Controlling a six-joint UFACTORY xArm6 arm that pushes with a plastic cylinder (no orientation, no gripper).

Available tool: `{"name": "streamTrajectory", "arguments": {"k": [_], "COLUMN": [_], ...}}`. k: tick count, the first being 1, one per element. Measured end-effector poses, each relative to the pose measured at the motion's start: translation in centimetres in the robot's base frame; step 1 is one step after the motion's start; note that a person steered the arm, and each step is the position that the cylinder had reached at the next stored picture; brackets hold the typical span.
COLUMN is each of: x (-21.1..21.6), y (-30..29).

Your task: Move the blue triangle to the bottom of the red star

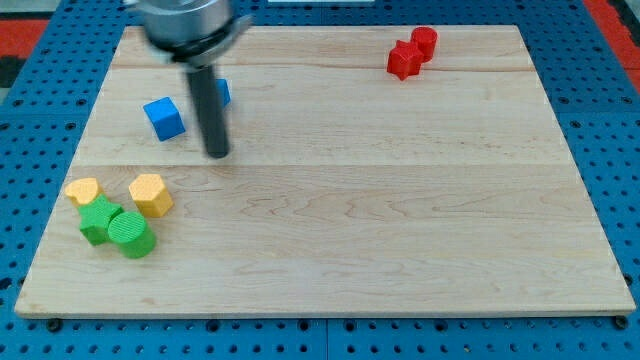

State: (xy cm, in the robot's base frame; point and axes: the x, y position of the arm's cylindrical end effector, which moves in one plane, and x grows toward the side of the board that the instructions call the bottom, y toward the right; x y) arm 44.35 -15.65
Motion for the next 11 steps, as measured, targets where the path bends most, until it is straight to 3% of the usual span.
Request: {"name": "streamTrajectory", "arguments": {"k": [1,2,3,7,11], "x": [0.8,-1.4,-4.1,-11.7,-12.0], "y": [-8.0,-10.9,-9.8,0.3,18.1]}}
